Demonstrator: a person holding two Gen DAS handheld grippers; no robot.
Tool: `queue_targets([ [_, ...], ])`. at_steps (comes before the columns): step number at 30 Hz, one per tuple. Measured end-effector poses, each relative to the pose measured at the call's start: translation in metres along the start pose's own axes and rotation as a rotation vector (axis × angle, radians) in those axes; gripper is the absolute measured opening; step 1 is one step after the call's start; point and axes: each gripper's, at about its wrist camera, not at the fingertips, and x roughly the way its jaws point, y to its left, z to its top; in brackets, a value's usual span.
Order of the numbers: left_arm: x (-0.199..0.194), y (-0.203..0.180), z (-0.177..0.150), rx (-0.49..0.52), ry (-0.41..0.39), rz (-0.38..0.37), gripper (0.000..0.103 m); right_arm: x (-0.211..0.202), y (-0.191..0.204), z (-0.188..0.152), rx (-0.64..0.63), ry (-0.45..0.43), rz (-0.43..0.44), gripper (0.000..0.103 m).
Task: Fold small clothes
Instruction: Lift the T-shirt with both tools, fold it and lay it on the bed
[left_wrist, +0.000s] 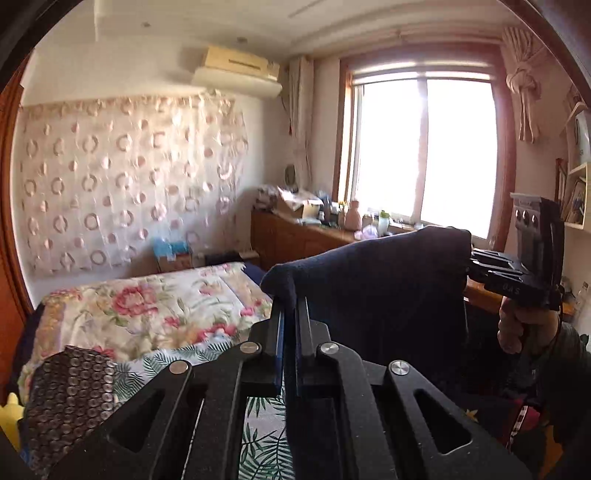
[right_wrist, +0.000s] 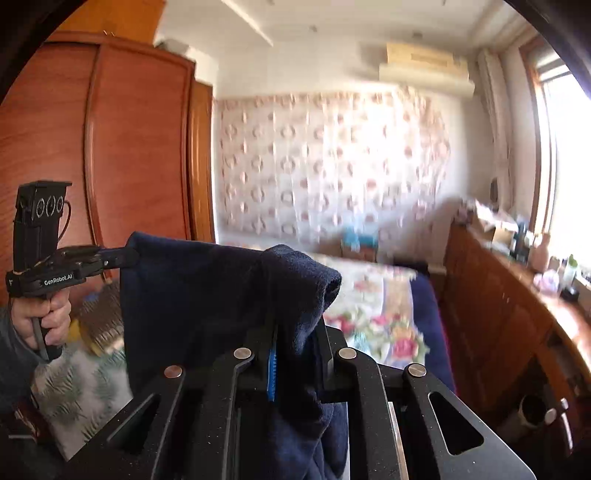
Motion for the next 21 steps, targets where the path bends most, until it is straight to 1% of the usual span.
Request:
queue_targets([
  [2, -0.027, -0.002, -0.001, 0.008, -0.024, 0.022, 0.005, -0.021, 0.014, 0.004, -0.001, -0.038, 0.005, 0.014],
  [5, -0.067, -0.005, -0.001, 0.020, -0.058, 0.051, 0.005, -0.043, 0.041, 0.002, -0.020, -0.067, 0.021, 0.014],
  [8, -0.105, -0.005, 0.005, 0.035, -0.091, 0.072, 0.005, -0.060, 0.063, 0.000, -0.036, -0.086, 0.061, 0.013],
  [11, -0.128, 0.004, 0.012, 0.037, -0.110, 0.089, 0.005, -0.071, 0.075, 0.004, -0.064, -0.102, 0.116, 0.013],
  [13, -0.135, 0.012, 0.014, 0.032, -0.108, 0.107, 0.005, -0.078, 0.077, 0.007, -0.070, -0.106, 0.159, 0.013],
  [14, -0.135, 0.018, 0.013, 0.031, -0.100, 0.119, 0.005, -0.076, 0.075, 0.009, -0.076, -0.103, 0.176, 0.013],
  [15, -0.130, 0.025, 0.011, 0.029, -0.087, 0.135, 0.005, -0.063, 0.068, 0.010, -0.084, -0.096, 0.189, 0.013],
  [16, -0.122, 0.032, 0.006, 0.024, -0.072, 0.149, 0.005, -0.050, 0.062, 0.010, -0.095, -0.086, 0.193, 0.013],
  [17, -0.111, 0.041, 0.000, 0.015, -0.048, 0.164, 0.005, -0.039, 0.059, 0.008, -0.104, -0.071, 0.177, 0.013],
  [18, -0.098, 0.051, -0.010, 0.006, -0.020, 0.176, 0.005, -0.030, 0.055, 0.005, -0.102, -0.049, 0.167, 0.013],
  [19, -0.075, 0.065, -0.023, -0.008, 0.012, 0.192, 0.005, -0.018, 0.047, 0.004, -0.100, -0.015, 0.162, 0.013],
  [20, -0.058, 0.075, -0.033, -0.014, 0.037, 0.206, 0.005, 0.005, 0.043, 0.001, -0.102, 0.024, 0.153, 0.013],
  [21, -0.033, 0.089, -0.046, -0.015, 0.079, 0.226, 0.007, 0.032, 0.039, -0.004, -0.101, 0.064, 0.140, 0.014],
])
